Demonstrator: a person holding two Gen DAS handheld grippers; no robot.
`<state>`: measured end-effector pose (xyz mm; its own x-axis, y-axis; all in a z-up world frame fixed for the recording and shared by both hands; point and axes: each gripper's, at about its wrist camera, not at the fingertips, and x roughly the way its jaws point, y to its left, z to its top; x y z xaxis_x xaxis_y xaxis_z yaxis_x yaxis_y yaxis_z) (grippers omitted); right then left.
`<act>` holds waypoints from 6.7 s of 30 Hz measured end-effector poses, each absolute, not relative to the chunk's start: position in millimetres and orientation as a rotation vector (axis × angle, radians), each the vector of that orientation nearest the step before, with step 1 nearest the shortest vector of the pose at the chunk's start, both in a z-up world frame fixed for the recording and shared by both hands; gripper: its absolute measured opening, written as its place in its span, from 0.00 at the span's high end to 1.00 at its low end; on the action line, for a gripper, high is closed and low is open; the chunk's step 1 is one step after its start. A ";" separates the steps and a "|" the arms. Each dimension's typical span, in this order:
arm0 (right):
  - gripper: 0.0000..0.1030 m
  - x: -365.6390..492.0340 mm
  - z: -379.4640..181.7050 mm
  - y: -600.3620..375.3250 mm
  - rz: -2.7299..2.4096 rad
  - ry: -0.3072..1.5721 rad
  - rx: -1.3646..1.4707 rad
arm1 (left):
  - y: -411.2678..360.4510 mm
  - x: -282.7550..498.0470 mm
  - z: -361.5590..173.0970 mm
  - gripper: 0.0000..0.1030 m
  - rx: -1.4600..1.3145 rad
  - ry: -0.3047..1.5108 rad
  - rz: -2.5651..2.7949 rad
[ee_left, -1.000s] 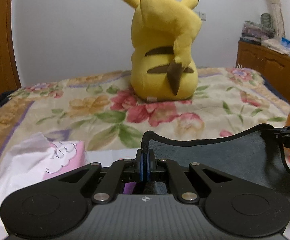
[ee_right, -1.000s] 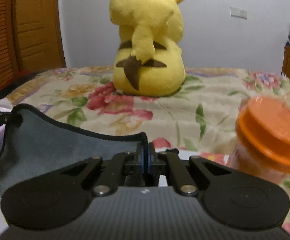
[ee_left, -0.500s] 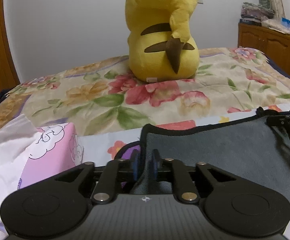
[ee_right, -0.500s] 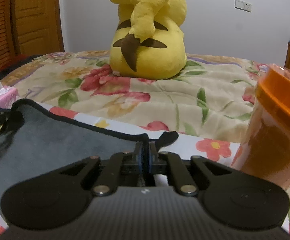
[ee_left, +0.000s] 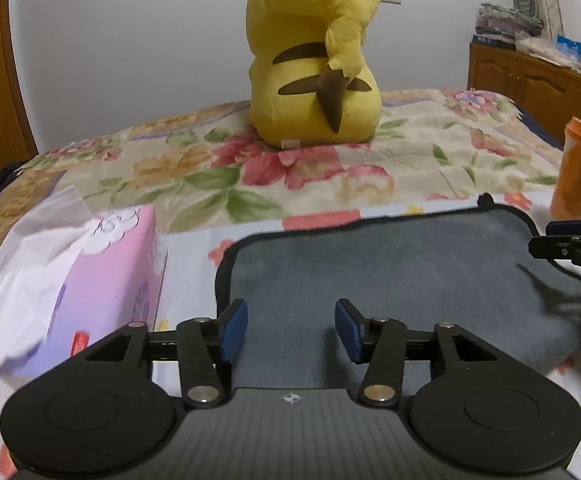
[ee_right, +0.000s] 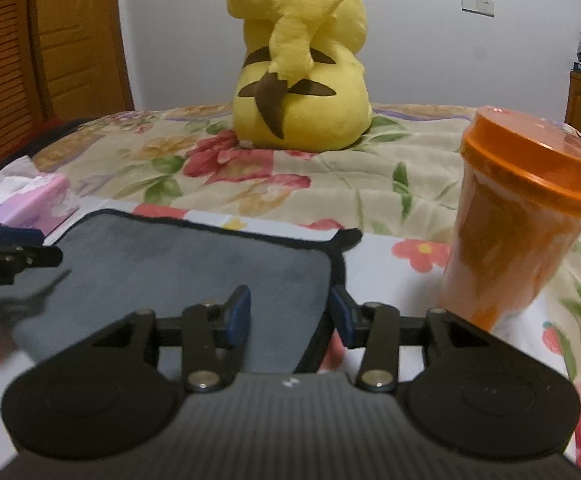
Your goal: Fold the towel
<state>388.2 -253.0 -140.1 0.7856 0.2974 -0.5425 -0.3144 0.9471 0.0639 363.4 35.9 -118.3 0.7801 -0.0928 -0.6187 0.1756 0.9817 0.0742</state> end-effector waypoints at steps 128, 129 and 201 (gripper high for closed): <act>0.00 81.2 -76.0 -251.4 0.253 0.501 0.022 | -8.7 36.7 -41.4 0.00 0.062 0.597 -0.130; 0.00 80.7 -75.7 -251.8 0.251 0.498 0.023 | -8.2 35.9 -40.7 0.00 0.060 0.594 -0.128; 0.00 54.6 -56.4 -271.5 0.156 0.265 0.053 | 1.1 -3.6 -6.6 0.00 0.083 0.323 -0.067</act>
<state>54.6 -271.5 -56.4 0.9530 0.1605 -0.2569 -0.1465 0.9865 0.0729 -3.6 1.1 -6.6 0.9463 -0.0521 -0.3192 0.0787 0.9944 0.0709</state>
